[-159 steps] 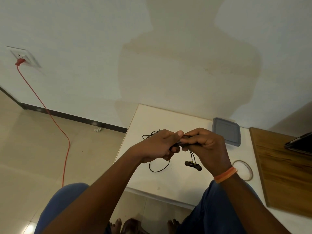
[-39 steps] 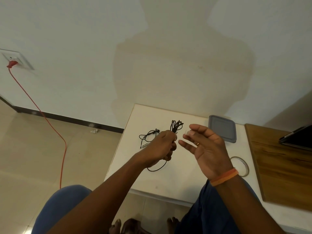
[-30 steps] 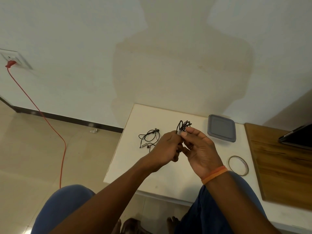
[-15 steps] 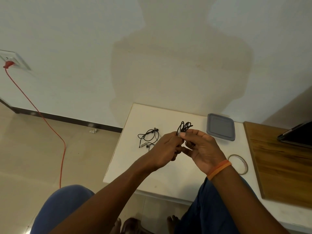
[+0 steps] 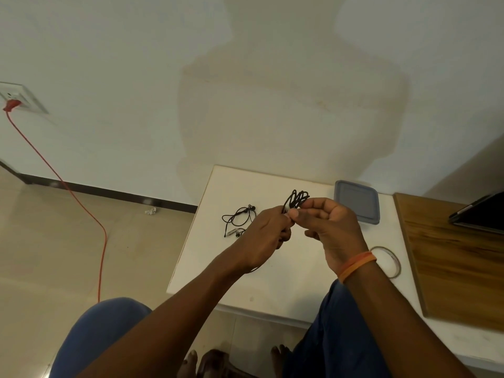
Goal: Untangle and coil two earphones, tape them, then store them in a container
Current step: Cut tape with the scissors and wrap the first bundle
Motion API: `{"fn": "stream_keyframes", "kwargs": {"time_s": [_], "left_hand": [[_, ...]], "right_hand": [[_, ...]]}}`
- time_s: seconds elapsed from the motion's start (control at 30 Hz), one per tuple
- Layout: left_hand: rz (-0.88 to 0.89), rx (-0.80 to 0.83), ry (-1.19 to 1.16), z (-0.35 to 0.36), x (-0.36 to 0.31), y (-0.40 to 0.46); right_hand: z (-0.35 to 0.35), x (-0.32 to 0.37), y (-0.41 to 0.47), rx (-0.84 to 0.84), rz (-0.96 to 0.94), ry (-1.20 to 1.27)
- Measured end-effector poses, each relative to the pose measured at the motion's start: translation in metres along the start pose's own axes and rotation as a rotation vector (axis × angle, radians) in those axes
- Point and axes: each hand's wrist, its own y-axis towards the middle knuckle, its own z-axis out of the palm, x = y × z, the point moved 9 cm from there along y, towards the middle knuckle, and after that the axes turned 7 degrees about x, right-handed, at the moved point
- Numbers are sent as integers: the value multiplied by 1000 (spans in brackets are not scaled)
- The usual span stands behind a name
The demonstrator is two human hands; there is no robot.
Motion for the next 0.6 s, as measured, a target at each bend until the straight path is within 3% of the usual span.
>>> {"fn": "stream_keyframes", "kwargs": {"time_s": [0.2,0.3,0.37,0.6], "left_hand": [[45,-19,132,0,-4,-1],[82,-16,152,2,-9,-2],[84,-45,192,-1,-10,-3],[204,-96,453,3,-25,-9]], "right_hand": [[12,-17,-1,127,172,190],[11,-26,-3,59,226,335],[8,-30,-4,5,232,329],[20,-32,-2,141,212,450]]}}
